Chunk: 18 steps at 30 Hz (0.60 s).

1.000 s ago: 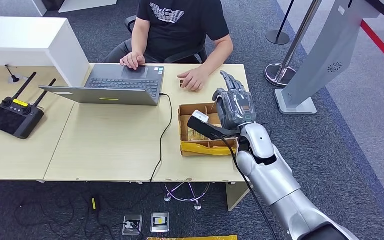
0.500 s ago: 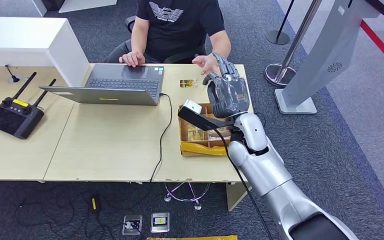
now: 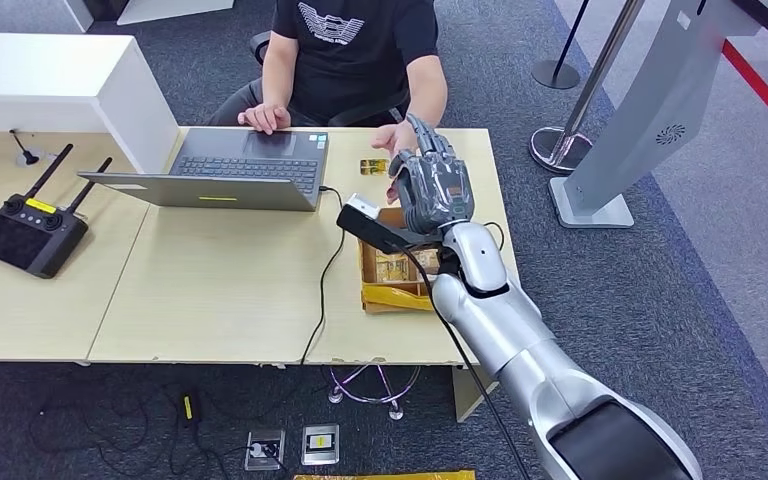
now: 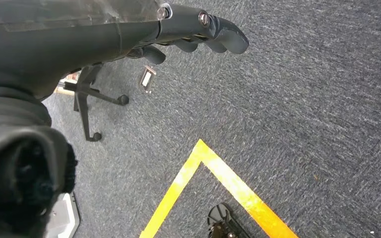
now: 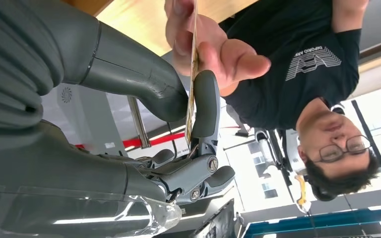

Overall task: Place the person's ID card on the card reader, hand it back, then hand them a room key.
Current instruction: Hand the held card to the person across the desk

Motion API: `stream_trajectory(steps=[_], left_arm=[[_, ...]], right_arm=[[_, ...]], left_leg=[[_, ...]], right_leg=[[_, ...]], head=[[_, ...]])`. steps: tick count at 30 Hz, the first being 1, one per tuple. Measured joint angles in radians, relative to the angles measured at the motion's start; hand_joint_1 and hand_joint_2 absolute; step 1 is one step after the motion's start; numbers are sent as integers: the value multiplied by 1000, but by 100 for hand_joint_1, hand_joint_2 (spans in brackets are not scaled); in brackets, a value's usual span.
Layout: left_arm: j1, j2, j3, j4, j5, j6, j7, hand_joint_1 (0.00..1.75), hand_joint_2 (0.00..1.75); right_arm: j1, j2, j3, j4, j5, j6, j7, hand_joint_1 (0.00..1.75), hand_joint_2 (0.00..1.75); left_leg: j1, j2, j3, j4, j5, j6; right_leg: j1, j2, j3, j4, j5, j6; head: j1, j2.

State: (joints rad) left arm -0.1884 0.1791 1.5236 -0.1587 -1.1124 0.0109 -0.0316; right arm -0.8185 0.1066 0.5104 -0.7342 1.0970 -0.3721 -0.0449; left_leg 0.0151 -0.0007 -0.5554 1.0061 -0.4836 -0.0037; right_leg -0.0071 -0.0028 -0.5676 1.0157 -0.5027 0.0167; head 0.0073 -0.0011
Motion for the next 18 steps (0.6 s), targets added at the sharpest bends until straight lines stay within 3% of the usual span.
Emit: stream_trajectory(steps=[4, 6, 8, 10, 18], left_arm=[[0, 3, 0, 0, 0, 0, 0, 0, 0], [0, 4, 0, 0, 0, 1, 0, 0, 0], [0, 4, 0, 0, -1, 0, 0, 0, 0], [0, 4, 0, 0, -2, 0, 0, 0, 0], [0, 5, 0, 0, -8, -6, 0, 0, 0]], right_arm=[[-1, 2, 0, 22, 16, 1, 10, 175, 175], [-1, 3, 0, 30, 25, 3, 16, 87, 175], [-1, 3, 0, 39, 30, 6, 22, 0, 87], [-1, 3, 0, 47, 36, 7, 24, 0, 0], [-1, 8, -1, 63, 70, 20, 23, 0, 0]], left_leg=[[0, 0, 0, 0, 0, 0], [0, 0, 0, 0, 0, 0], [0, 0, 0, 0, 0, 0], [0, 0, 0, 0, 0, 0], [0, 0, 0, 0, 0, 0]], right_leg=[[0, 0, 0, 0, 0, 0], [0, 0, 0, 0, 0, 0], [0, 0, 0, 0, 0, 0], [0, 0, 0, 0, 0, 0], [0, 0, 0, 0, 0, 0]], head=[[0, 0], [0, 0], [0, 0], [0, 0], [0, 0]])
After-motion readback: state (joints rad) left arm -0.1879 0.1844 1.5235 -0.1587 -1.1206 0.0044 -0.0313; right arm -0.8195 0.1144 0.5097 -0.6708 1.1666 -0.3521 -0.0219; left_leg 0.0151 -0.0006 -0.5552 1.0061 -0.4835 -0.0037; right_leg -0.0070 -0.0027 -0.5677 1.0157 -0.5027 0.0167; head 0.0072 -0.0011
